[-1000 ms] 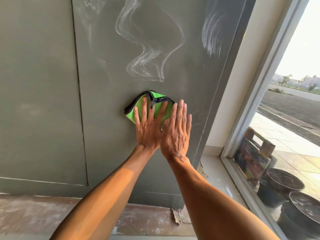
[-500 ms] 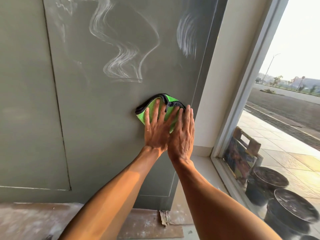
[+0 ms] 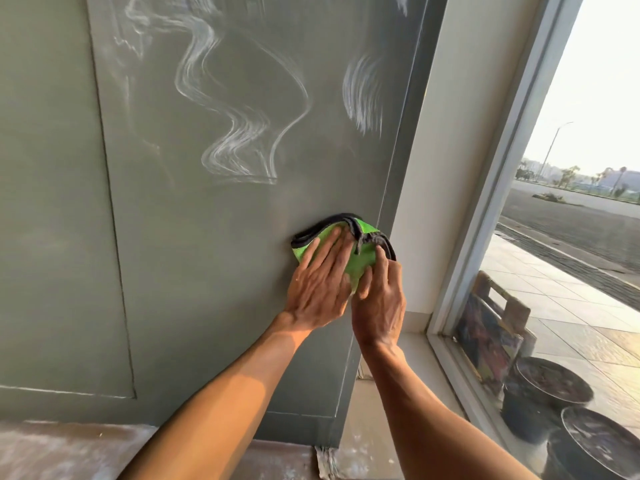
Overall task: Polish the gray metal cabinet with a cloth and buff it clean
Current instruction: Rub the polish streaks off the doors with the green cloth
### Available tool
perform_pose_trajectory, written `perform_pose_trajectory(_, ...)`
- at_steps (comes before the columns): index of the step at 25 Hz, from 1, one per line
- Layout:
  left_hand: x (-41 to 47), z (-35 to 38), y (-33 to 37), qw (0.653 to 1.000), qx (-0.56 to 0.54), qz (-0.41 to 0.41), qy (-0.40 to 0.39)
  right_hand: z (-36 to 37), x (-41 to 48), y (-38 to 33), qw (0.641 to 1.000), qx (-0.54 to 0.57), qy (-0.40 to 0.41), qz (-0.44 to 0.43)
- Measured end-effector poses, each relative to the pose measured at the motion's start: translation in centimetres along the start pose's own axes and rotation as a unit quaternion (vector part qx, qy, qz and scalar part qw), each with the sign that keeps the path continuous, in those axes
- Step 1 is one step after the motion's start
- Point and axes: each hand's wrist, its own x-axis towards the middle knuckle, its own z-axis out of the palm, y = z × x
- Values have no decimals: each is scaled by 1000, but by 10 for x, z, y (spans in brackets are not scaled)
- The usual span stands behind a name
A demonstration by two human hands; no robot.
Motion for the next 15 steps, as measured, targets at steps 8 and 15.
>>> perform_pose_trajectory(8,-6,-32,-66,982,-19,181,-40,58,-10,-27,993,-113,-5,38)
perform_pose_trajectory(15,-26,-90,-163,995,78,-39,50,78,20,-88,975,-181,27,128)
